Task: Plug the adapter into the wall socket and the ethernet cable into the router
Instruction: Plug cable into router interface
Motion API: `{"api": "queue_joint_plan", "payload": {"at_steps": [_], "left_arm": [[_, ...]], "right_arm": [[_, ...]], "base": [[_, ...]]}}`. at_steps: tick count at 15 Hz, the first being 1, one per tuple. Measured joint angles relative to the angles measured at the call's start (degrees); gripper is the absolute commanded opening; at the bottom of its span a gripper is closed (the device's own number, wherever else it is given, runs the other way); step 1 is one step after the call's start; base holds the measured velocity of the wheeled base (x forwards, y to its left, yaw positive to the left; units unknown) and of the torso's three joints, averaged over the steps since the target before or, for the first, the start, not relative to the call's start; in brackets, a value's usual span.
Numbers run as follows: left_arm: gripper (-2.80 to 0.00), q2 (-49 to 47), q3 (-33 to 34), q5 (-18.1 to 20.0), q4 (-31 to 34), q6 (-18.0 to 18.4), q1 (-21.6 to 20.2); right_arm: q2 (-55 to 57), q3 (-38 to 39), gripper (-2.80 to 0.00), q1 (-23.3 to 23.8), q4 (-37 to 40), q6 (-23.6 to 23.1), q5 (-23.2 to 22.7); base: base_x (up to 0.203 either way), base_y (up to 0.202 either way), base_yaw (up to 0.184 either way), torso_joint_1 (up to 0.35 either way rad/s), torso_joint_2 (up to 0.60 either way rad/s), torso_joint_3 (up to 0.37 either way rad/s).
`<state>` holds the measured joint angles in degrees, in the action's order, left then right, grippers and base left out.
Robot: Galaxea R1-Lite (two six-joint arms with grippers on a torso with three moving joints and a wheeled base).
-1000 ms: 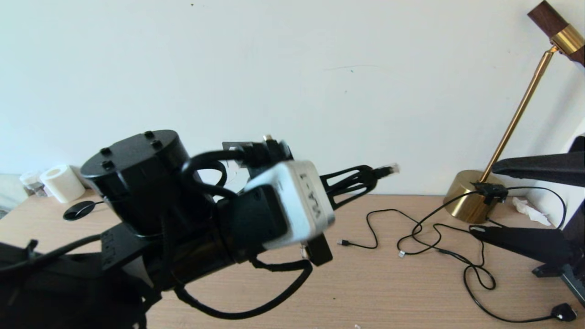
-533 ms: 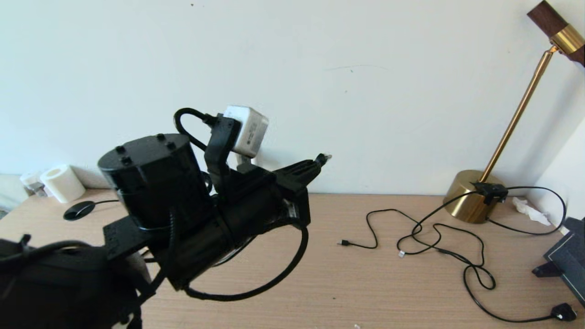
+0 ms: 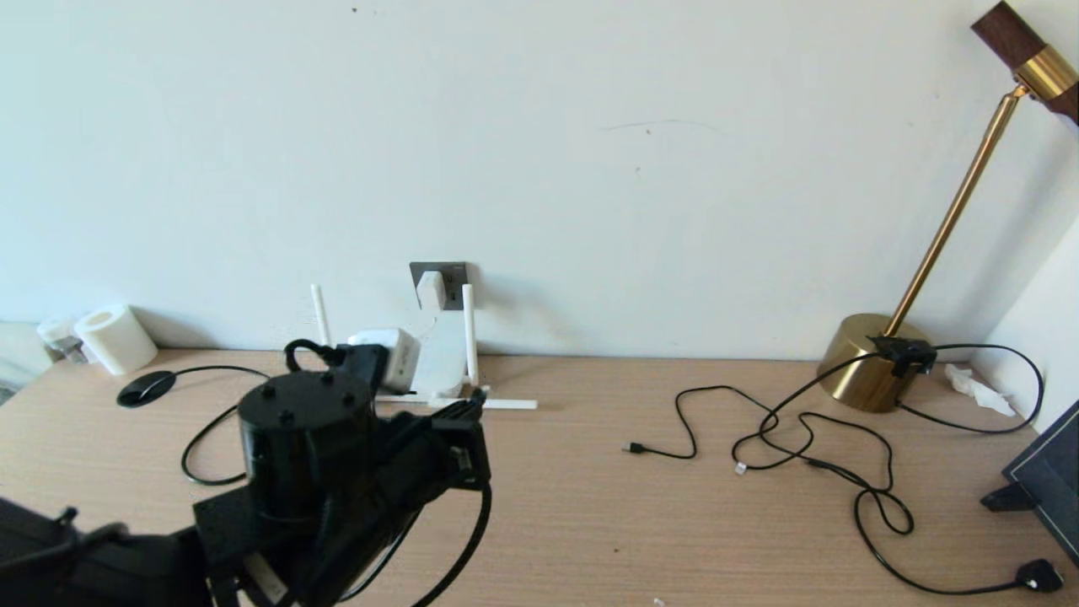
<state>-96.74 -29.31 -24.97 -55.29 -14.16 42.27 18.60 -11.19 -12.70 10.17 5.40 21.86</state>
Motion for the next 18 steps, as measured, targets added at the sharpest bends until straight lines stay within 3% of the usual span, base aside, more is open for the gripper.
{"api": "queue_joint_plan", "payload": {"at_steps": [3, 5, 8, 12, 14, 18], "left_arm": [[-2.8, -0.83, 7.68, -0.88, -5.02, -0.14, -0.6], [-2.8, -2.59, 11.11, -2.33, -9.72, -0.19, -0.8], [-2.8, -5.93, 14.95, -3.97, -17.54, -2.45, -1.2], [-2.8, -11.4, 19.12, -5.68, -26.8, -3.18, -2.91], [-2.8, -14.17, 21.07, -6.2, -31.27, -3.04, -3.3], [-2.8, -18.97, 19.0, -7.02, -31.88, -0.73, -4.11]], "right_arm": [[-2.15, 6.85, 0.0, 0.8, -8.59, -1.5, -11.41], [-2.69, 8.13, 0.0, 1.03, -5.49, -3.45, -18.32], [-2.98, 8.3, 0.0, 2.69, -3.91, -4.36, -19.69], [-5.13, 8.43, 0.0, 12.86, -3.95, -7.15, -20.29], [-9.42, 8.47, 0.0, 13.42, -3.85, -8.39, -21.31], [-16.7, 8.46, 0.0, 12.68, -3.75, -9.35, -24.04]], "base": [[0.0, 0.0, 0.0, 0.0, 0.0, 0.0], [0.0, 0.0, 0.0, 0.0, 0.0, 0.0], [0.0, 0.0, 0.0, 0.0, 0.0, 0.0], [0.0, 0.0, 0.0, 0.0, 0.0, 0.0], [0.0, 0.0, 0.0, 0.0, 0.0, 0.0], [0.0, 0.0, 0.0, 0.0, 0.0, 0.0]]}}
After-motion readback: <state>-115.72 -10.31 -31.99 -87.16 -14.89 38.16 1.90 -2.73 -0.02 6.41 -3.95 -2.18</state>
